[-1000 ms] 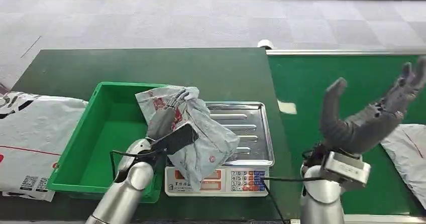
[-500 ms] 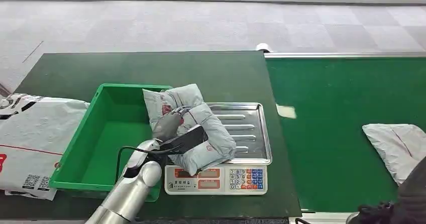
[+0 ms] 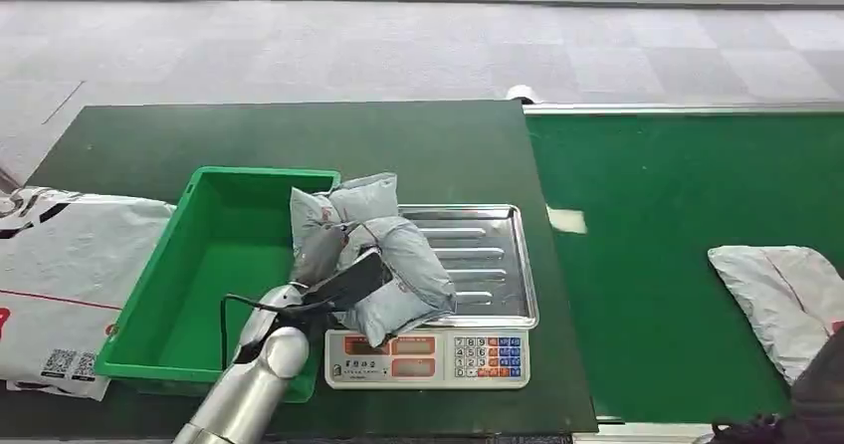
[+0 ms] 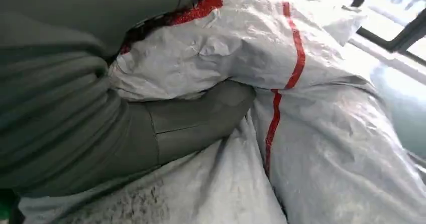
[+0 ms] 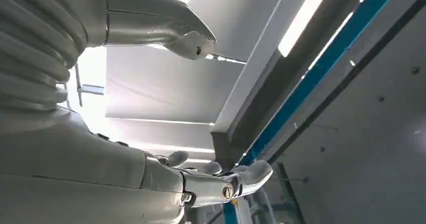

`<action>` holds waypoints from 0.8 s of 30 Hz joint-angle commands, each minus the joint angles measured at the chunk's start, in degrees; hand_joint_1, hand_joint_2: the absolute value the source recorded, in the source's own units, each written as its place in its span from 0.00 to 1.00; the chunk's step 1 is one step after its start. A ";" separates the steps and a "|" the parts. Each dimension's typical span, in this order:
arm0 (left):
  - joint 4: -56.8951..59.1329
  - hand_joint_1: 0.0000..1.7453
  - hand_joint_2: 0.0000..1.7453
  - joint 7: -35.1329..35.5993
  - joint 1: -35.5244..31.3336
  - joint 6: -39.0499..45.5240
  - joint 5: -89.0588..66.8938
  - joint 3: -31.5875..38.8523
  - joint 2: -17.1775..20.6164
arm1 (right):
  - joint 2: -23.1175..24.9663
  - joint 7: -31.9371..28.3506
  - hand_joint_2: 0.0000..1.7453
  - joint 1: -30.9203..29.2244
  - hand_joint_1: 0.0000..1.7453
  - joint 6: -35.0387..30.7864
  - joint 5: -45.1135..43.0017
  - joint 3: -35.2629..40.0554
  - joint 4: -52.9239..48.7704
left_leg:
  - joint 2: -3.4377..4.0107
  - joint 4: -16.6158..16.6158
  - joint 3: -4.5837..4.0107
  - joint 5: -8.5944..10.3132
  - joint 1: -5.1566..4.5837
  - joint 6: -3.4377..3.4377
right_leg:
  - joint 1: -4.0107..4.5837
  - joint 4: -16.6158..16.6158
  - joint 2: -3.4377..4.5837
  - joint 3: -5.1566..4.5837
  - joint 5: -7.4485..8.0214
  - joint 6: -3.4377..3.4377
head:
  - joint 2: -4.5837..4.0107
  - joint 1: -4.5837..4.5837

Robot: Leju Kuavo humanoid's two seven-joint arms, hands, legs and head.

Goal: Moved the parcel from conveyor to table for the left to box.

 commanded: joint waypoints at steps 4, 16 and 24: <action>-21.47 1.00 1.00 -10.32 2.97 13.37 12.98 8.59 2.05 | -1.80 0.04 1.00 0.44 0.00 0.02 -2.23 0.40 9.29 | 0.12 -0.04 -0.20 0.14 0.11 -0.04 | 0.15 -0.10 0.13 -0.51 0.17 -0.06 | 0.00 -0.02; -22.69 1.00 1.00 -10.04 -2.28 19.63 18.04 15.92 5.74 | -5.67 0.11 1.00 -0.24 0.00 2.07 -8.19 1.50 22.33 | 0.09 -0.13 -0.33 0.22 0.12 -0.03 | 0.15 -0.21 0.11 -0.59 0.25 -0.05 | 0.00 -0.02; -15.66 0.00 1.00 -5.29 -5.33 14.99 11.18 13.64 4.87 | -3.70 3.47 1.00 -1.95 0.00 12.93 -9.08 -2.73 24.92 | -0.17 -0.07 -0.42 0.25 0.08 0.00 | 0.08 -0.15 -0.15 -0.61 0.20 -0.04 | 0.00 0.00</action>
